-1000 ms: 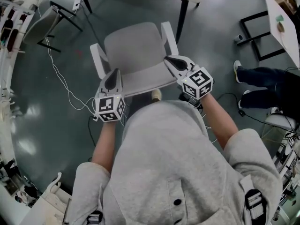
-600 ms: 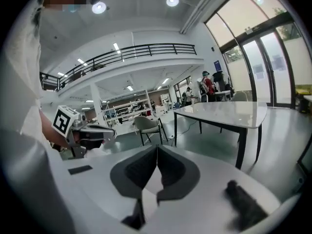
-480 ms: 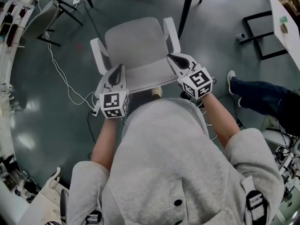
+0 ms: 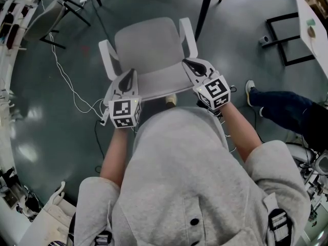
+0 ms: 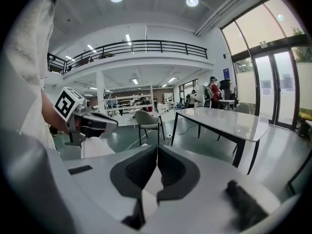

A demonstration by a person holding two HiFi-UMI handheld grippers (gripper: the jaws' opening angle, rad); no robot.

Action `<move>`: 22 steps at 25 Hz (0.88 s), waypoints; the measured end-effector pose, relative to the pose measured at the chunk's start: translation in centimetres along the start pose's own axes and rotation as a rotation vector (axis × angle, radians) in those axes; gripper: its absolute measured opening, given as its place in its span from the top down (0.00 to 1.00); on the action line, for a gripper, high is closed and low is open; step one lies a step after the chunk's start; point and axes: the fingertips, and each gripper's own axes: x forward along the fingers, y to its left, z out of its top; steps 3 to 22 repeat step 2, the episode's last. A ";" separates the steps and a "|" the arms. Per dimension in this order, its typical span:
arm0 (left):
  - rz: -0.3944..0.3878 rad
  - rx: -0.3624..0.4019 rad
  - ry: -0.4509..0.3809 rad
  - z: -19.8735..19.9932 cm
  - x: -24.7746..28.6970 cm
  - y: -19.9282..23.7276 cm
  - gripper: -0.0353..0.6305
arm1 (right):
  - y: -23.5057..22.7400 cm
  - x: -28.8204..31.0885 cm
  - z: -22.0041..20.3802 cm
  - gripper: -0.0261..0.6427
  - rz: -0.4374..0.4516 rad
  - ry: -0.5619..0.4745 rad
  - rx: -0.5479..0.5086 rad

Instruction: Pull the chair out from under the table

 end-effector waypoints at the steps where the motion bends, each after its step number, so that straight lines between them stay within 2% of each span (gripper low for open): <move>1: -0.001 -0.001 0.004 -0.1 0.0 0.0 0.92 | 0.1 0.0 0.0 0.92 -0.005 0.000 -0.011; 22: -0.001 -0.001 0.009 -0.2 0.0 0.0 0.92 | 0.2 0.1 0.0 0.92 -0.010 0.000 -0.021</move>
